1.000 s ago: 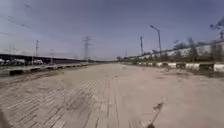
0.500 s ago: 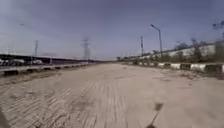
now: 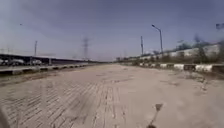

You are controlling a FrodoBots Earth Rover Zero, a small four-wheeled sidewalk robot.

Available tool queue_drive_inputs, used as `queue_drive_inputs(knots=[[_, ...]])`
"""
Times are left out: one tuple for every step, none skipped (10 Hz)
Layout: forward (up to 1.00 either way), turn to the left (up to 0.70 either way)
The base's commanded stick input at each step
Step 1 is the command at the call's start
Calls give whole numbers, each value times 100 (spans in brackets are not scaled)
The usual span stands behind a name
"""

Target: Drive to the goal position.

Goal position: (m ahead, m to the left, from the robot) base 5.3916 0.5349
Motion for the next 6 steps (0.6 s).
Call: queue_drive_inputs(knots=[[100,40],[100,40],[100,15],[100,0],[100,0],[100,0]])
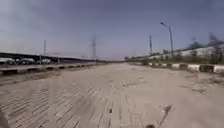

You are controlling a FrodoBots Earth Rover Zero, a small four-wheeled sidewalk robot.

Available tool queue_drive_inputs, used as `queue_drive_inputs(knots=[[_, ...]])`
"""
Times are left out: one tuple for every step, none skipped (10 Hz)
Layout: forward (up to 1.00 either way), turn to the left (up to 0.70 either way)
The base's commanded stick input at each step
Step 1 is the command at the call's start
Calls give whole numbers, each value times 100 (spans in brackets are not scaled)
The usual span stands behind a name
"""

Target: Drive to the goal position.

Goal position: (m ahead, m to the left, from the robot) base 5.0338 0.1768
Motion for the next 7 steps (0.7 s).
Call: queue_drive_inputs(knots=[[100,0],[100,0],[100,0],[100,0],[100,0],[100,0],[100,0]])
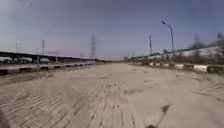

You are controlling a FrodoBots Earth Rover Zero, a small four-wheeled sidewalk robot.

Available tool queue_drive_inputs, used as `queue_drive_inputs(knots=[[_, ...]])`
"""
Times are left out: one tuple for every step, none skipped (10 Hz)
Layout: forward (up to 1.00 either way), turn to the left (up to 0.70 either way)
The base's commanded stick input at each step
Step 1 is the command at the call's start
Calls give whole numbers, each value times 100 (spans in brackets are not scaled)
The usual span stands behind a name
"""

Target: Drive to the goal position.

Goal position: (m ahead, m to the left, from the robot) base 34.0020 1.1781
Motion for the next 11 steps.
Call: queue_drive_inputs(knots=[[100,0],[100,0],[100,0],[100,0],[100,0],[100,0],[100,0],[100,0],[100,0],[100,0],[100,0]])
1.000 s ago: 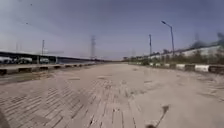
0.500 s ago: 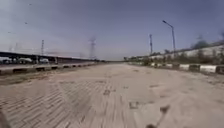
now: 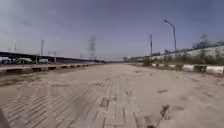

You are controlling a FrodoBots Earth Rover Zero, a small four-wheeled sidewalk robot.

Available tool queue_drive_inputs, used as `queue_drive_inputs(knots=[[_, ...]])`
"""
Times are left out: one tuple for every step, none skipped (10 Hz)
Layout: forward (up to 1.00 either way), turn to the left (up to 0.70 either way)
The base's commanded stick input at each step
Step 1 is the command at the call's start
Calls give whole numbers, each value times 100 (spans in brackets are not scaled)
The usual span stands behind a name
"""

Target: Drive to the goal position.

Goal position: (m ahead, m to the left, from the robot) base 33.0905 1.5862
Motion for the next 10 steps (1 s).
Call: queue_drive_inputs(knots=[[100,0],[100,0],[100,0],[100,0],[100,0],[100,0],[100,0],[100,0],[100,0],[100,0]])
